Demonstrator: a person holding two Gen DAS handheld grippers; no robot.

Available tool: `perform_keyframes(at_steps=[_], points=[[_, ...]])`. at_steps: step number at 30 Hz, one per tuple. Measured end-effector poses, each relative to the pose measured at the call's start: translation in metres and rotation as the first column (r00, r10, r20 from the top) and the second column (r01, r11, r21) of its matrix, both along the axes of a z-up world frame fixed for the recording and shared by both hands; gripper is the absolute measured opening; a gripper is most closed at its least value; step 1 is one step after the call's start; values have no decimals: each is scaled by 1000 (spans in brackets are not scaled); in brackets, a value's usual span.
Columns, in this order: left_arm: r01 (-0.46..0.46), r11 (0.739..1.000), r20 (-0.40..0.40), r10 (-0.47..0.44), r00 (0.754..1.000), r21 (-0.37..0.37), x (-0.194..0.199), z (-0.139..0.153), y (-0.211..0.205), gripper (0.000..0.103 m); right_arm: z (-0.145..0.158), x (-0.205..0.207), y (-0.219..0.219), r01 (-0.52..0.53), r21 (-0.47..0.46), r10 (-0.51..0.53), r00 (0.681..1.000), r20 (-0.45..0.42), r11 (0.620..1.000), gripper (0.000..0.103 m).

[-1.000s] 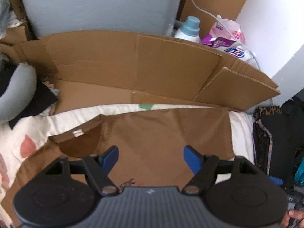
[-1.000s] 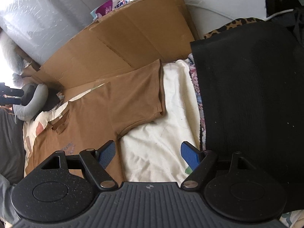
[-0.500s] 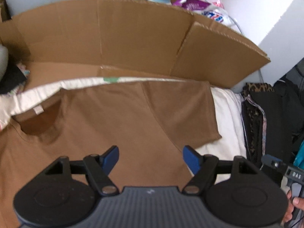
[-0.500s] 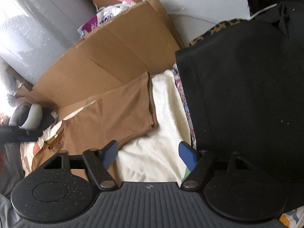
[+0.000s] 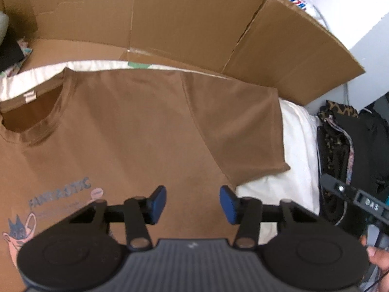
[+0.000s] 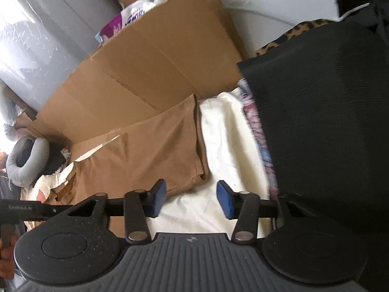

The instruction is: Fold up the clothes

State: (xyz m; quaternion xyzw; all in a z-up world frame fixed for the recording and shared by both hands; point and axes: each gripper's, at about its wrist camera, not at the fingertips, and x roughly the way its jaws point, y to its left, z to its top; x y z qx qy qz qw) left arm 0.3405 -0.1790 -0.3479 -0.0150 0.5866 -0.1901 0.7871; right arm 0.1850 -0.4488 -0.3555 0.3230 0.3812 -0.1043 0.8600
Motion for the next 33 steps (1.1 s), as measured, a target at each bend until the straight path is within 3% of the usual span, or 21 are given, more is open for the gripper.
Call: perform_keyframes(at_steps=[6, 11, 17, 20, 23, 29, 33], points=[[19, 1000, -13, -19, 1000, -10, -3, -22, -7, 30, -23, 34, 8, -46, -3, 46, 998, -41, 999, 44], [66, 998, -15, -66, 998, -17, -4, -39, -18, 16, -44, 53, 9, -22, 25, 25, 994, -103, 999, 44], [113, 993, -15, -114, 993, -29, -1, -54, -35, 12, -63, 67, 8, 35, 67, -23, 986, -166, 997, 42], [133, 991, -14, -134, 991, -30, -2, -60, -42, 12, -66, 68, 6, 59, 76, -45, 984, -175, 995, 21], [143, 989, -15, -143, 990, -30, -3, -65, -48, 12, -65, 66, 1, 79, 91, -64, 985, -160, 993, 10], [143, 989, -14, -143, 990, -25, -4, -74, -51, 12, -54, 59, -3, 92, 79, -84, 992, -97, 993, 7], [150, 988, -12, -151, 989, -19, -3, -79, -55, 11, -63, 56, -10, 151, 160, -131, 983, -124, 976, 12]])
